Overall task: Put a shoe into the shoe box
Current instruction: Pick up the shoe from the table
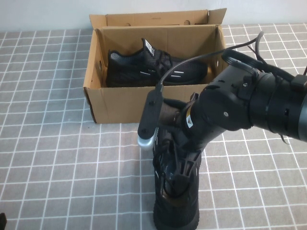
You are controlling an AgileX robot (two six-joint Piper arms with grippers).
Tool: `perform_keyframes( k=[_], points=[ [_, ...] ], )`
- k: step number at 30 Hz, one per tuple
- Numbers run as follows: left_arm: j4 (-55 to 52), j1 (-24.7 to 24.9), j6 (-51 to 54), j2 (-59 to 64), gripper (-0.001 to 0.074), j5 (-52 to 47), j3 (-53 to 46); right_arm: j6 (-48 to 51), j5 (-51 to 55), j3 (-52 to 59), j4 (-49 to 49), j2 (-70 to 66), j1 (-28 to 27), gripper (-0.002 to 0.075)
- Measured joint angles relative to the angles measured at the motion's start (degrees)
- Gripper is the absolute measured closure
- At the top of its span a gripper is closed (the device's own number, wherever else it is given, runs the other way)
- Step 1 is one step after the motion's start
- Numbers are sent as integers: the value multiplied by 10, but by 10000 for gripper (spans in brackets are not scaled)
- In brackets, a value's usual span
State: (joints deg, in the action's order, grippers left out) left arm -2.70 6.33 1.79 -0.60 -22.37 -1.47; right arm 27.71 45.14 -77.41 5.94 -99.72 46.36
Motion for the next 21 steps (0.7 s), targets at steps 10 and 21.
perform_keyframes(
  k=[10, 21],
  points=[
    [0, 0, 0, 0, 736, 0, 0, -2, 8, 0, -53, 0, 0, 622],
    [0, 0, 0, 0, 736, 0, 0, -33, 58, 0, -59, 55, 0, 730]
  ],
)
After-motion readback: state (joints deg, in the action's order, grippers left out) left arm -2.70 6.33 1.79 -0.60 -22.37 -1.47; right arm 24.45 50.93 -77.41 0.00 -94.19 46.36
